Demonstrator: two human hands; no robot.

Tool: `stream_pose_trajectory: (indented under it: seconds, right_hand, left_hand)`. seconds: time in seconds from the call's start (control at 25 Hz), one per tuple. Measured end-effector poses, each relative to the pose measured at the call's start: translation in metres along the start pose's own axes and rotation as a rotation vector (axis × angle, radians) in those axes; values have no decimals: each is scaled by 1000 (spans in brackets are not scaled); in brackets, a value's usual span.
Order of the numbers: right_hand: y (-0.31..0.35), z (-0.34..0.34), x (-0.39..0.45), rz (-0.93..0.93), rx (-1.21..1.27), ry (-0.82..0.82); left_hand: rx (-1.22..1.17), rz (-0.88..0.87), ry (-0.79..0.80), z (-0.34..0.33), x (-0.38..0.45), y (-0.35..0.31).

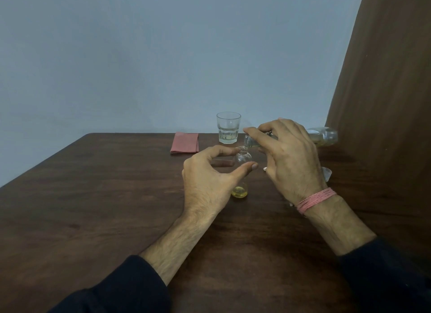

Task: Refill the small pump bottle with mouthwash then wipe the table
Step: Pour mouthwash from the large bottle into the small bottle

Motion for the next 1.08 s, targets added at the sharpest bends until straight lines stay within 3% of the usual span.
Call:
stream_pose_trajectory:
  seconds: [1.08]
  right_hand:
    - [1, 3, 1, -3, 20, -13]
  left_hand:
    - [12, 11, 1, 1, 0, -4]
Point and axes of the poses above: each hand's wrist, its own x-axis towards the middle knuckle, its own z-axis out of the back of the hand, y = z × x, the point moved 7 cm from there along x, towards the middle knuckle, and after that the axes turned 3 degrees about -z, right-handed, at the moved point
